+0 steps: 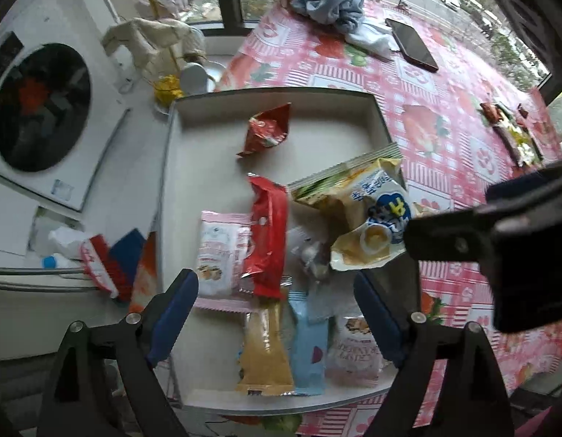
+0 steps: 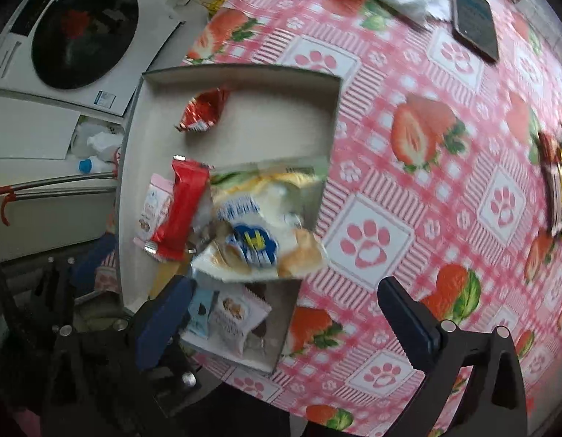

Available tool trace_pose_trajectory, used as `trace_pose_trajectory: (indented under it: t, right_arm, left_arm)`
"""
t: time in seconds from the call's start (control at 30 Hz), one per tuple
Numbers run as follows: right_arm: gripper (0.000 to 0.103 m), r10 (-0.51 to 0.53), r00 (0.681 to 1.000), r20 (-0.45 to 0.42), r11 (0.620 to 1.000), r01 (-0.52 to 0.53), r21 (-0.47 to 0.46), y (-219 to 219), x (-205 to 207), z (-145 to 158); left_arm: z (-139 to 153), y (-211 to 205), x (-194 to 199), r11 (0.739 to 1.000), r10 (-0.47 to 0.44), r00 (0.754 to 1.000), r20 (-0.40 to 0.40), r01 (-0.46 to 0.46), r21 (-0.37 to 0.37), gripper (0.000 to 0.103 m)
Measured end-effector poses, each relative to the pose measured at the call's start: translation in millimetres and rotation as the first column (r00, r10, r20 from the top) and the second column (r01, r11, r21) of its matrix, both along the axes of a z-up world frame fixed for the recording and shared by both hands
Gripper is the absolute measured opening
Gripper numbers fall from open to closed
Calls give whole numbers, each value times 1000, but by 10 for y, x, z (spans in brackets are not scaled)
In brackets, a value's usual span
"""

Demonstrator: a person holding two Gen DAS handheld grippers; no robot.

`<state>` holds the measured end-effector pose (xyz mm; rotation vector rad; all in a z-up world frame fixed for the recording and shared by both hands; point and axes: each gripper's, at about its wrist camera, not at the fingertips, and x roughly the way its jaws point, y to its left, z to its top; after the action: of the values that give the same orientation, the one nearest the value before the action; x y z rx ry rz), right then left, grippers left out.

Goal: Organize snacks

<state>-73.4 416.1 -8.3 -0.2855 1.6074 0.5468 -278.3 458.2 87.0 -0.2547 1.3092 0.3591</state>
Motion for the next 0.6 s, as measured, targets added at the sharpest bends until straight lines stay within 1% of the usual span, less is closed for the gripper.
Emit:
trace_pose_trajectory:
  t: [0.03,0.07,0.1,0.17,0.3,0.6]
  right_arm:
    - [103,-9,1000,1,1000,9,0,-41,-12,6]
    - [103,-20,1000,-1,1000,20,-2,-86,-19,14]
    - [103,-34,999,-9,999,34,-1,-130,-37,1]
    - [103,-48,998,-27,999,48,-1,-132,-54,-26]
    - [103,-52,998,-36,999,52,-13,-171,-102,-45]
    - [103,-64,997,-51,998,62,-28,-208,-132,-56]
  left_arm:
    - [9,-12,-16,1000,0,1000,6,0,-3,89]
    - [6,-14,-28,1000,0,1000,8,0,-23,89]
    - [-2,-16,-33,999,3,1000,4,-3,-40,89]
    - [-19,-16,-32,999,7,1000,-11,-8,-51,89]
    - [-35,-42,-35,1000,7,999,-36,-8,-27,90]
    - [-47,-101,-57,1000,-7,998,-55,5,-27,90]
